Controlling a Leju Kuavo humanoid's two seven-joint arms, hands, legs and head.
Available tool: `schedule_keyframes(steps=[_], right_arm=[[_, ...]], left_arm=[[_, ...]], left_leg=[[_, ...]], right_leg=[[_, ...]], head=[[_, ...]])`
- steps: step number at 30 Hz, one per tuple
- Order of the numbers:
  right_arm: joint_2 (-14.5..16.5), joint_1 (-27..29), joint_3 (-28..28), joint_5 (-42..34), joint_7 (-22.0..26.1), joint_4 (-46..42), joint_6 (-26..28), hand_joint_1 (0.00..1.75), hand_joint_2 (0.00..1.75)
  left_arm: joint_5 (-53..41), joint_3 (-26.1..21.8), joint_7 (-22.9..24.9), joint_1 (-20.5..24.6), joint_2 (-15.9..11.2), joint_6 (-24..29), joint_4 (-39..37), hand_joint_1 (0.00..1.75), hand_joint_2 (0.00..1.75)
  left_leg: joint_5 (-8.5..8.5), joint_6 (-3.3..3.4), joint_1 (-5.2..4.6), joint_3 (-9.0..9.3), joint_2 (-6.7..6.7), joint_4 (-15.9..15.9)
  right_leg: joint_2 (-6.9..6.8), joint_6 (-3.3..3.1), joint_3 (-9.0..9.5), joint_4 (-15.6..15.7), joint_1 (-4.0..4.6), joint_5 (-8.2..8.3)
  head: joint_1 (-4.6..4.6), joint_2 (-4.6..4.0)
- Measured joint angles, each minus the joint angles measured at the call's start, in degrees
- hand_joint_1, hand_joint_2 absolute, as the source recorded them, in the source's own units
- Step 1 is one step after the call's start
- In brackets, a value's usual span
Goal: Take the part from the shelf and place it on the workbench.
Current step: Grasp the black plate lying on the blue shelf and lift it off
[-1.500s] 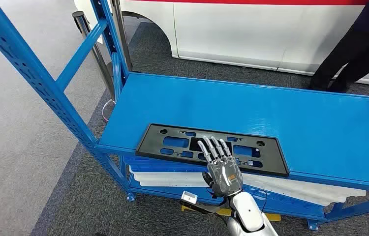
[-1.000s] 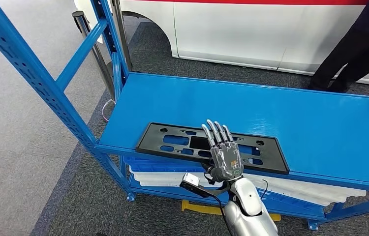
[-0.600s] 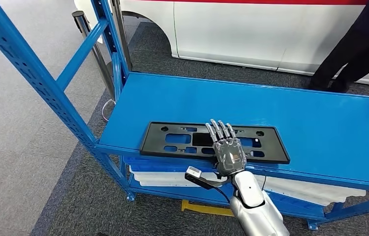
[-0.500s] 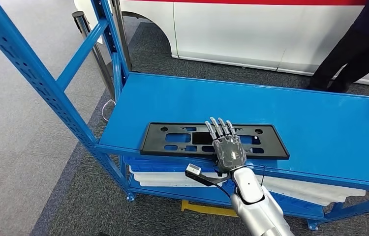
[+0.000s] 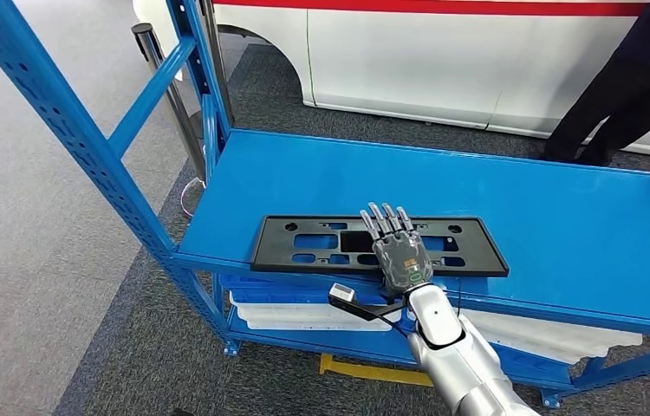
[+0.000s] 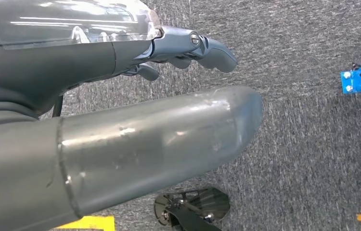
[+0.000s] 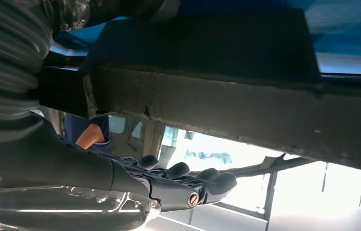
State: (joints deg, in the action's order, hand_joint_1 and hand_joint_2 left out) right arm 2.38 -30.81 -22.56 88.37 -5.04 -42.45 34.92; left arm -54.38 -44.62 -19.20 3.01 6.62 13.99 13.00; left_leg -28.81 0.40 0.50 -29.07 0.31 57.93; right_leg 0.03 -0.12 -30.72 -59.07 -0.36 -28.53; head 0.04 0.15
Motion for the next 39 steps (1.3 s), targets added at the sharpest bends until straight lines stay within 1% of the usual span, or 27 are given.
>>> schedule_keyframes(steps=[3, 4, 5, 7, 8, 9, 17, 30, 32, 35, 39], right_arm=[[-0.49, -0.68, 0.05, -0.84, -0.24, 1.27, 0.16, 0.01, 1.75], [-0.63, -0.86, 0.16, -1.19, -0.27, 1.63, 0.17, 0.17, 1.75], [-0.79, -1.02, 0.34, -1.48, -0.33, 1.94, 0.15, 0.51, 1.75], [-1.13, -1.22, 0.9, -2.08, -0.49, 2.52, 0.09, 1.34, 1.75], [-1.33, -1.25, 1.23, -2.37, -0.61, 2.81, 0.05, 1.61, 1.75], [-1.55, -1.25, 1.59, -2.64, -0.72, 3.09, 0.02, 1.71, 1.75], [-2.82, -0.61, 3.87, -4.14, -0.84, 4.33, -0.77, 1.74, 1.75], [-2.95, -0.14, 5.08, -5.47, 0.02, 4.52, -1.67, 1.75, 1.75], [-2.92, -0.16, 5.26, -7.52, 1.88, 4.4, -1.92, 1.75, 1.75], [-2.2, 0.68, 6.21, -16.87, 8.65, 2.0, -2.73, 1.75, 1.75], [-1.28, 2.86, 6.56, -26.01, 13.24, -3.64, -5.36, 1.75, 1.75]], left_arm=[[-0.32, -0.13, 0.01, 0.0, 0.0, 0.09, 0.0, 0.0, 0.0], [-0.38, -0.17, 0.01, 0.0, 0.0, 0.12, 0.0, 0.0, 0.0], [-0.46, -0.23, 0.01, 0.0, 0.0, 0.14, 0.0, 0.0, 0.0], [-0.68, -0.42, 0.0, 0.0, 0.0, 0.16, 0.0, 0.0, 0.0], [-0.78, -0.51, -0.01, -0.01, 0.0, 0.16, 0.0, 0.0, 0.0], [-0.85, -0.6, -0.01, -0.01, 0.0, 0.17, 0.0, 0.0, 0.0], [-1.02, -1.22, 0.01, -0.01, 0.0, 0.18, 0.0, 0.0, 0.0], [-1.03, -1.58, 0.26, 0.0, 0.0, 0.09, 0.0, 0.0, 0.0], [-1.09, -1.7, 0.34, 0.0, 0.0, 0.01, 0.0, 0.0, 0.0], [-1.04, -2.28, 0.34, -0.02, 0.0, -0.02, -0.01, 0.0, 0.0], [-0.94, -3.11, 0.33, 0.01, 0.0, 0.0, -0.01, 0.0, 0.0]], left_leg=[[0.02, 0.03, -0.01, 0.0, -0.01, 0.07], [0.03, 0.06, -0.01, 0.0, -0.02, 0.08], [0.05, 0.09, -0.01, -0.01, -0.03, 0.1], [0.08, 0.14, -0.01, -0.03, -0.06, 0.13], [0.09, 0.16, -0.01, -0.06, -0.07, 0.14], [0.09, 0.17, -0.02, -0.09, -0.08, 0.16], [0.17, 0.29, -0.05, -0.32, -0.08, 0.29], [0.16, 0.34, -0.07, -0.37, -0.08, 0.33], [0.16, 0.34, -0.07, -0.38, -0.08, 0.32], [0.16, 0.34, -0.06, -0.42, -0.08, 0.32], [0.16, 0.34, -0.06, -0.53, 0.04, 0.32]], right_leg=[[-0.01, 0.06, 0.0, 0.0, 0.02, 0.04], [-0.01, 0.08, 0.0, 0.0, 0.02, 0.05], [-0.02, 0.12, 0.01, 0.0, 0.01, 0.07], [-0.04, 0.19, 0.01, 0.01, -0.01, 0.11], [-0.05, 0.23, 0.01, 0.02, -0.02, 0.13], [-0.05, 0.27, 0.01, 0.03, -0.02, 0.16], [-0.04, 0.53, -0.02, 0.15, -0.05, 0.33], [-0.04, 0.56, -0.04, 0.18, -0.07, 0.34], [-0.04, 0.56, -0.03, 0.18, -0.06, 0.34], [-0.04, 0.55, -0.04, 0.18, -0.04, 0.35], [0.09, 0.57, -0.18, 0.17, -0.01, 0.4]], head=[[0.0, 0.0], [0.0, 0.0], [0.0, 0.0], [0.0, 0.0], [0.0, 0.0], [0.0, 0.0], [0.0, 0.0], [0.0, 0.0], [0.0, 0.0], [0.0, 0.0], [0.0, 0.0]])
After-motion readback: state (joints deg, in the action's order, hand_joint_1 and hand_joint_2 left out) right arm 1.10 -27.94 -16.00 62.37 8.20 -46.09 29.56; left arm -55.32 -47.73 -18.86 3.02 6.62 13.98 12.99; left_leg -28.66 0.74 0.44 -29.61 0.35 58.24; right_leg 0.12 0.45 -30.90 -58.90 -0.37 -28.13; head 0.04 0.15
